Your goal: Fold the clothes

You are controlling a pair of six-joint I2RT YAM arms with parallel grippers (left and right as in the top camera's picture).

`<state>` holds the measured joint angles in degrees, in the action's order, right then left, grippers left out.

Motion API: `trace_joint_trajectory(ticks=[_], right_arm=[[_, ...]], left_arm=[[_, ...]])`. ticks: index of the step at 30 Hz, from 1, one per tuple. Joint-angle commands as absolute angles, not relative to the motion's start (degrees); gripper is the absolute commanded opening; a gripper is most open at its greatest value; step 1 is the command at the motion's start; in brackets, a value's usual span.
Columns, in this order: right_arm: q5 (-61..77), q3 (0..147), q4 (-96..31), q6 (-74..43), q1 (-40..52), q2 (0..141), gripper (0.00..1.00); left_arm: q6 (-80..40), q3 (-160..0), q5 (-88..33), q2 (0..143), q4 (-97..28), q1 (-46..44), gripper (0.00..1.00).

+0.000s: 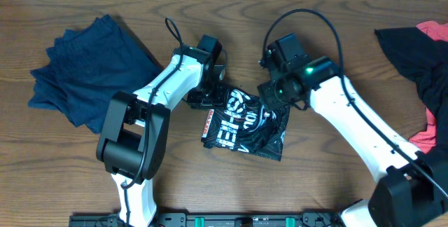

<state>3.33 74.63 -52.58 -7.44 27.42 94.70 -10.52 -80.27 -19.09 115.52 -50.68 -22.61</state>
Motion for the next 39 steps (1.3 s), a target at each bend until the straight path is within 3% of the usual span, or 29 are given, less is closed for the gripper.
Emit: trace_joint_trajectory(ticks=[1, 5, 7, 9, 13, 21, 26, 30, 36, 39], right_arm=[[-0.5, 74.7, -52.5, -6.0, 28.2, 99.3, 0.61], [-3.7, 74.7, -52.4, -8.5, 28.1, 103.4, 0.54], [-4.3, 74.7, -52.2, -8.5, 28.1, 104.8, 0.39], [-6.3, 74.7, -51.9, -8.8, 28.0, 105.9, 0.16], [-14.5, 74.7, -51.9, -13.1, 26.7, 106.1, 0.06], [-22.7, 74.7, -56.8, -18.8, 21.3, 106.1, 0.08], [-18.3, 74.7, -58.7, -16.2, 19.7, 106.1, 0.27], [-15.7, 74.8, -61.3, -15.6, 20.0, 105.0, 0.28], [7.5, 75.0, -59.4, -7.9, 22.3, 99.2, 0.29], [12.3, 75.0, -56.9, -6.6, 24.9, 98.4, 0.34]], left_arm=[[-10.8, -79.9, -18.4, 115.9, -50.8, -22.7, 0.58], [-10.8, -79.9, -18.4, 115.9, -50.8, -22.7, 0.58], [-10.8, -79.9, -18.4, 115.9, -50.7, -22.7, 0.59], [-10.8, -79.9, -18.4, 115.9, -50.7, -22.7, 0.59], [-10.8, -79.9, -18.4, 115.9, -50.7, -22.7, 0.58], [-10.9, -79.9, -18.4, 115.9, -50.7, -22.7, 0.58], [-10.9, -79.9, -18.4, 115.9, -50.7, -22.7, 0.58], [-10.8, -79.9, -18.4, 115.9, -50.7, -22.7, 0.59], [-10.8, -79.9, -18.4, 115.9, -50.7, -22.7, 0.58], [-10.8, -79.9, -18.4, 115.9, -50.7, -22.7, 0.59]])
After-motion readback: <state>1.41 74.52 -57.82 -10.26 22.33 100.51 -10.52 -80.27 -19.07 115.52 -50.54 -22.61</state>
